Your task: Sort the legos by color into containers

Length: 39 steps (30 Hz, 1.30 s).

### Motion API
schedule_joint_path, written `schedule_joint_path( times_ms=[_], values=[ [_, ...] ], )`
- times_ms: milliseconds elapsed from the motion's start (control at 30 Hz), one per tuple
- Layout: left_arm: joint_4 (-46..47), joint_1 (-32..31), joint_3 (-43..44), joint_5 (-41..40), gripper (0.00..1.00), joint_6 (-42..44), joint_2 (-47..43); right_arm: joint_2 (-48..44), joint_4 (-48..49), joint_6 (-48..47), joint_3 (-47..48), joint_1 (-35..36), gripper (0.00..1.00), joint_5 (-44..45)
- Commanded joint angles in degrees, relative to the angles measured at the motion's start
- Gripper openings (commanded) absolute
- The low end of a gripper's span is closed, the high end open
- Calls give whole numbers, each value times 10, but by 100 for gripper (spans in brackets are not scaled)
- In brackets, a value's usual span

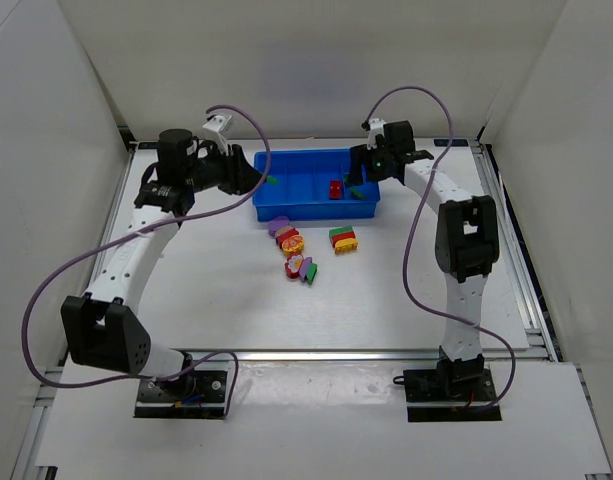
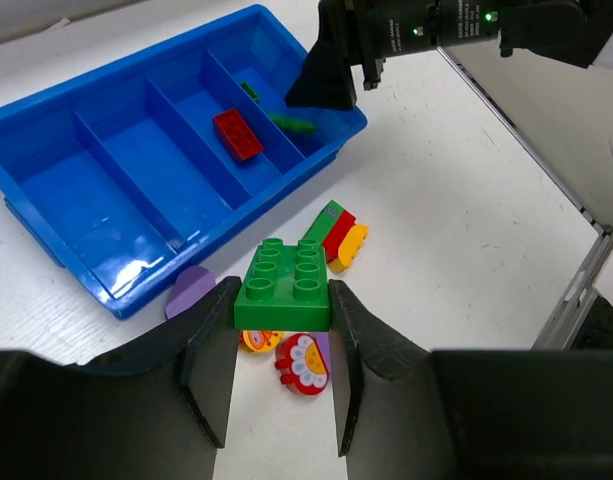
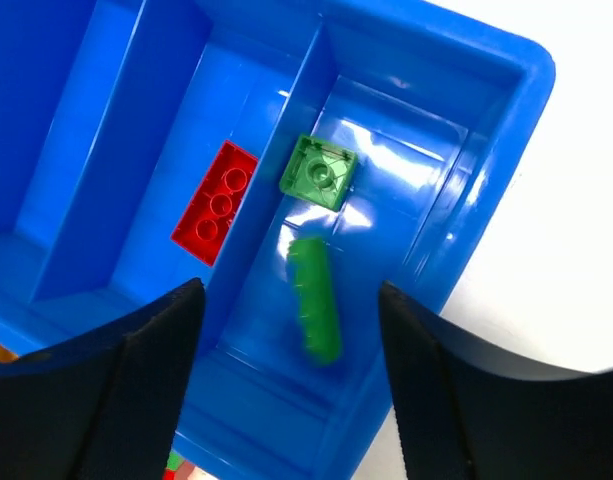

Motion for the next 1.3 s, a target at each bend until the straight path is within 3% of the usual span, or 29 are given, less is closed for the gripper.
schedule_joint_path(
  times_ms=[0, 233, 533, 733, 1267],
  values=[
    [22, 2, 33, -4, 15, -2, 24, -34, 8, -22, 18, 2, 76, 6],
    [68, -29, 154, -1, 15, -33, 168, -212, -28, -13, -57, -23, 78, -35],
    [75, -110, 413, -4, 18, -55, 437, -423, -202, -130, -182, -125, 88, -84],
    [53, -139, 543, -12, 19, -46, 540, -456, -238, -124, -198, -170, 88, -96],
    [69, -166, 630, -7, 26, -46, 673, -417, -257, -101, -180, -187, 88, -126]
  ],
)
